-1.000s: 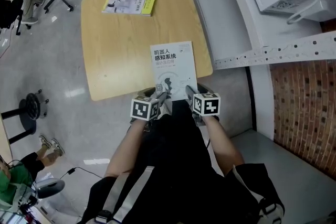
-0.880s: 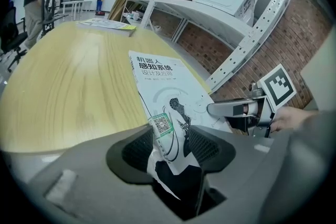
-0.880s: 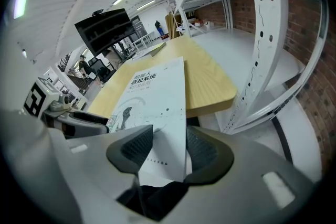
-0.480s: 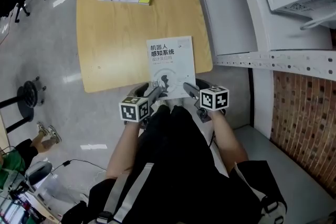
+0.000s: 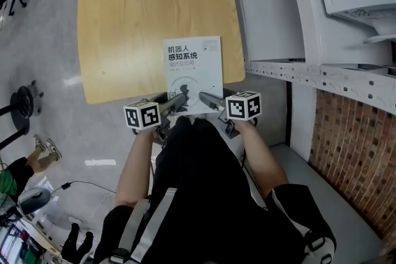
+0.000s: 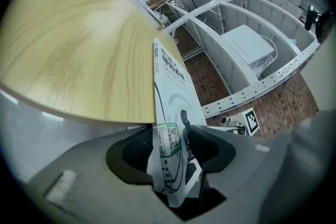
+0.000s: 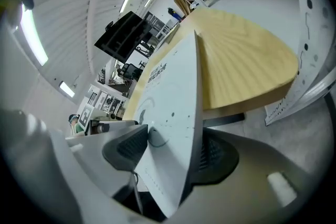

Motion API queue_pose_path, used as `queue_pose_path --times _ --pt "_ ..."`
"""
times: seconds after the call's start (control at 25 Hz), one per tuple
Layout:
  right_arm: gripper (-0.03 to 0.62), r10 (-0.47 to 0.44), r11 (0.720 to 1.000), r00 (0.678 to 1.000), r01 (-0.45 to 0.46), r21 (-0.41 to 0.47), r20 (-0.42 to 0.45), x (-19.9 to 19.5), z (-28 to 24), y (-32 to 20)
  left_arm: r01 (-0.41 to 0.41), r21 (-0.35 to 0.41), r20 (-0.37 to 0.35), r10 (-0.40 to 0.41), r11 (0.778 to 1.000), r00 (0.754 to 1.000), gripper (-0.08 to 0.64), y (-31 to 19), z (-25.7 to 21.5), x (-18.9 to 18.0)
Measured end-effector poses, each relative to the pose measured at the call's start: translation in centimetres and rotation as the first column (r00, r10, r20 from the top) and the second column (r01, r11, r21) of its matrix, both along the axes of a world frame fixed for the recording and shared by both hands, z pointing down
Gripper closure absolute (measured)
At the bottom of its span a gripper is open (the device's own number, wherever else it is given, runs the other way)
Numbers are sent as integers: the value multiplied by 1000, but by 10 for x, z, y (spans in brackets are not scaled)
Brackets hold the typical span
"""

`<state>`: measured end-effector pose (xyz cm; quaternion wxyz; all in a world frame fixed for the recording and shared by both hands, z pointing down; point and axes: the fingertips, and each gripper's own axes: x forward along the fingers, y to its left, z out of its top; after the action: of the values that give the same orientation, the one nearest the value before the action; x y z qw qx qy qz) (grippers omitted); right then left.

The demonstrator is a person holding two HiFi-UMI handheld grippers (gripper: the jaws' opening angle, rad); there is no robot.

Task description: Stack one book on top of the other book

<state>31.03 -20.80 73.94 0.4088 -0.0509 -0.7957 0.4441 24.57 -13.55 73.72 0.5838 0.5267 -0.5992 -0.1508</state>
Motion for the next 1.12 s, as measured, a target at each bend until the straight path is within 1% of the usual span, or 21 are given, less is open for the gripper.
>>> queue_pose_path --times 0.08,0.2,0.28,0.32,0.36,0.4,0.52,0.6,0.68,0.84,0.96,1.12 --pt "338 -1 999 1000 1 -45 -10 1 2 2 -12 13 -18 13 1000 1000 339 -2 2 5" --pt "384 14 987 999 -19 -162 -33 6 -1 6 -28 64 -78 33 998 996 351 -10 -1 23" --pt "416 28 978 999 -33 -206 -28 5 -6 8 -11 106 -102 21 994 995 434 -16 -7 28" --pt "445 37 975 999 -39 -219 -15 3 -10 9 6 119 -111 7 993 994 439 -17 -9 27" --pt "489 46 973 999 -44 -226 1 2 -13 10 24 129 -121 -8 991 993 456 -17 -11 27" --pt "505 49 974 999 -44 -222 17 2 -16 11 39 134 -132 -21 990 991 474 -17 -12 27" --pt "511 31 986 998 -21 -165 62 10 -22 13 55 133 -138 -36 990 990 486 -15 -16 37" --pt "511 20 993 996 -9 -117 92 13 -28 13 72 135 -108 -57 988 992 486 -14 -21 40" --pt "508 3 998 993 3 -56 120 13 -34 13 88 142 -49 -81 986 995 480 -15 -27 40" --pt "502 -10 1000 981 7 17 191 11 -52 11 102 195 52 -114 975 992 479 -18 -47 34" --pt "503 -23 998 964 7 62 263 5 -75 5 114 254 116 -147 961 982 483 -23 -72 29" --pt "502 -69 994 939 35 105 338 3 -108 5 149 312 167 -209 938 964 483 -21 -107 29"
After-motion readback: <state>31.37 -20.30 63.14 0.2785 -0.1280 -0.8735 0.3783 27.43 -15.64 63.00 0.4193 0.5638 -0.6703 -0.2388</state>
